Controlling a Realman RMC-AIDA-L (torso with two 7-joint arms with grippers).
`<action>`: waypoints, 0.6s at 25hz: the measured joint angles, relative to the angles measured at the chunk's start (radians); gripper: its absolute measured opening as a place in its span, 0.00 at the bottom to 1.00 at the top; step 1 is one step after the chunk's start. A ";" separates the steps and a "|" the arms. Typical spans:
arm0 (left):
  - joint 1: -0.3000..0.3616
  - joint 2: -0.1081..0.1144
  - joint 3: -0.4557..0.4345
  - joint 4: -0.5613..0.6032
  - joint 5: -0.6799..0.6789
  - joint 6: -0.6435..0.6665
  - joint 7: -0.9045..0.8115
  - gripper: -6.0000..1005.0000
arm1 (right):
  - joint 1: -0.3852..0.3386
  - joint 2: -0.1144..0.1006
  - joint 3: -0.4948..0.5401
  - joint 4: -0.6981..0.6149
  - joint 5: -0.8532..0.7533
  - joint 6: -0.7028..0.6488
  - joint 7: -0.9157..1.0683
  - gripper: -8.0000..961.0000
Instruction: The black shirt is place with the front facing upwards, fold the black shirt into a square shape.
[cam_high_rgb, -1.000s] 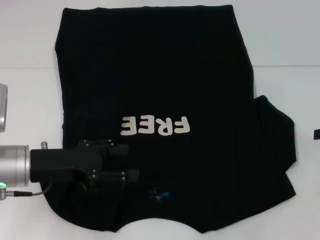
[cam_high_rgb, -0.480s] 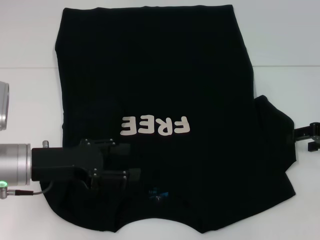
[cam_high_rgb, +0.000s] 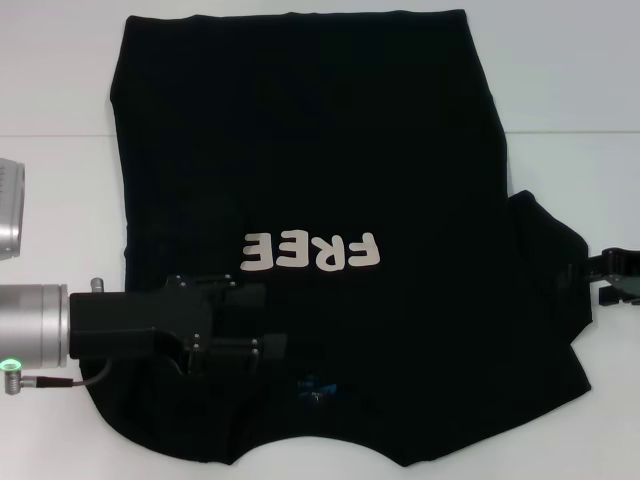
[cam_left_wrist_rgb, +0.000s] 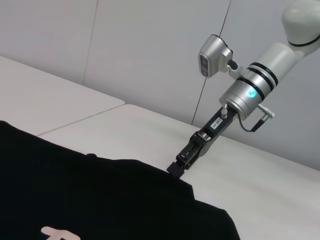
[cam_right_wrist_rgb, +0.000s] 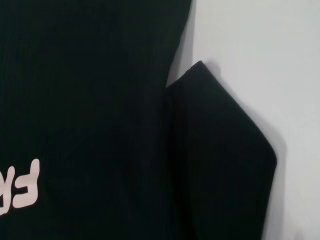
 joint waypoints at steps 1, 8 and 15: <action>-0.001 0.000 0.000 0.000 0.000 0.000 0.000 0.77 | 0.001 0.000 0.000 0.003 0.000 0.001 0.000 0.81; -0.003 -0.002 0.000 0.000 0.000 0.000 0.001 0.77 | 0.011 0.007 0.000 0.009 0.001 0.007 -0.004 0.81; -0.004 -0.002 0.000 0.000 0.000 0.000 0.000 0.77 | 0.014 0.009 -0.011 0.022 0.003 0.012 -0.005 0.81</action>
